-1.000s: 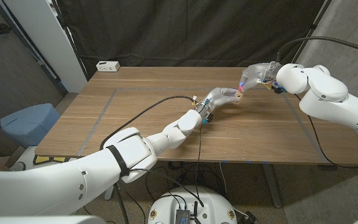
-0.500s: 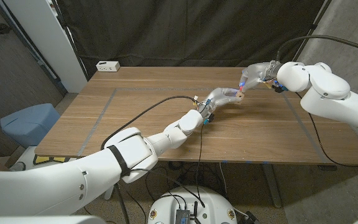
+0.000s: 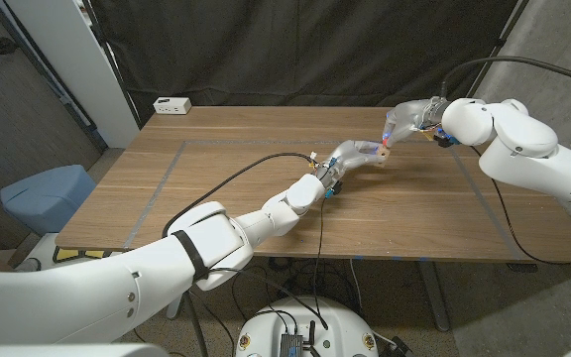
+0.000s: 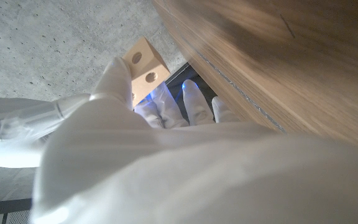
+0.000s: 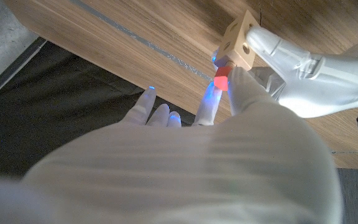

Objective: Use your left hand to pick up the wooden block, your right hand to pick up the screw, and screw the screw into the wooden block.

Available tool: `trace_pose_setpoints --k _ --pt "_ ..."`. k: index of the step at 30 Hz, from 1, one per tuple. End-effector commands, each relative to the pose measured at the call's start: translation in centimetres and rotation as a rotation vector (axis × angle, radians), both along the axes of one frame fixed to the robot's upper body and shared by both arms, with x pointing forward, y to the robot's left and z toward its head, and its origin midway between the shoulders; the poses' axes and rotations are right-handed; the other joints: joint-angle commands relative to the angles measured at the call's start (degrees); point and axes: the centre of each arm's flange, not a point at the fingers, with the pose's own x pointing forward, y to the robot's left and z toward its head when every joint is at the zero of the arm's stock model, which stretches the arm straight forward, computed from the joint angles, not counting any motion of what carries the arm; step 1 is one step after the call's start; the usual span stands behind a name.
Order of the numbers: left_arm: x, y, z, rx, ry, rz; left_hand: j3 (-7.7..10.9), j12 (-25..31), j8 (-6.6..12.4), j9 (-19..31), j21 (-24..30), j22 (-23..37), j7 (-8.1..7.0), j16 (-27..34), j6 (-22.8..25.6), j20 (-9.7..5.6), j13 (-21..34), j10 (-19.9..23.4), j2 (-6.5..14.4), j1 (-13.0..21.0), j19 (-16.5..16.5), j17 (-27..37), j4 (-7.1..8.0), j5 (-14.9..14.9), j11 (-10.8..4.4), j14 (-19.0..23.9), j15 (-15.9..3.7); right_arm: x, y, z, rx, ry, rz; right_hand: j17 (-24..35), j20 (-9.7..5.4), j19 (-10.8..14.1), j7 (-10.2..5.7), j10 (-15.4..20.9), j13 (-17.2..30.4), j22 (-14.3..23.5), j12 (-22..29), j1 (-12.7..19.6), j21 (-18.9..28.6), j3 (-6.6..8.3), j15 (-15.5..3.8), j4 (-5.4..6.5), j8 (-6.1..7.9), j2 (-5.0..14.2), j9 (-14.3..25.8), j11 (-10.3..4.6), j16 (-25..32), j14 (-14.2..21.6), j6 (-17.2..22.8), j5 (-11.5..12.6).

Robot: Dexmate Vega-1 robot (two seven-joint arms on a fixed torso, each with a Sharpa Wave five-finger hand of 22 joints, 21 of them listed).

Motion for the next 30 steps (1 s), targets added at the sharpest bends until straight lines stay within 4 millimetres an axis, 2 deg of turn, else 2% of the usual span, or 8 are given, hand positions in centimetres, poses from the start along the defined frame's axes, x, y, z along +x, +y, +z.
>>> trace_pose_setpoints --k 1,30 --pt "0.13 -0.02 0.1 0.002 0.005 0.006 1.97 0.2 0.46 0.2 0.4 0.2 -0.25 -0.1 0.8 0.04 0.1 0.6 2.4 -0.8 0.4 0.2 1.65 0.4 -0.04 0.5 -6.27 0.48 -0.04 -0.3 0.01 0.002 0.002 0.1 -0.06 0.5 0.14 0.9 0.0 0.2 0.5 0.2 0.4 0.31 -0.44 -0.01 0.64 0.62 0.3 0.04 0.4 0.6 0.6 0.0" --pt "-0.01 -0.02 0.17 0.003 -0.01 0.006 1.96 0.2 0.45 0.2 0.4 0.2 -0.52 0.0 0.7 -0.05 0.1 0.5 2.3 -0.5 0.3 0.4 1.37 0.3 -0.08 0.2 -6.35 0.34 -0.31 -0.4 0.034 -0.035 0.0 0.3 -1.01 2.5 1.23 3.3 0.0 0.1 1.4 -0.3 0.9 -0.29 -1.45 0.33 2.66 1.41 0.7 -0.07 1.2 2.4 3.6 -0.1"
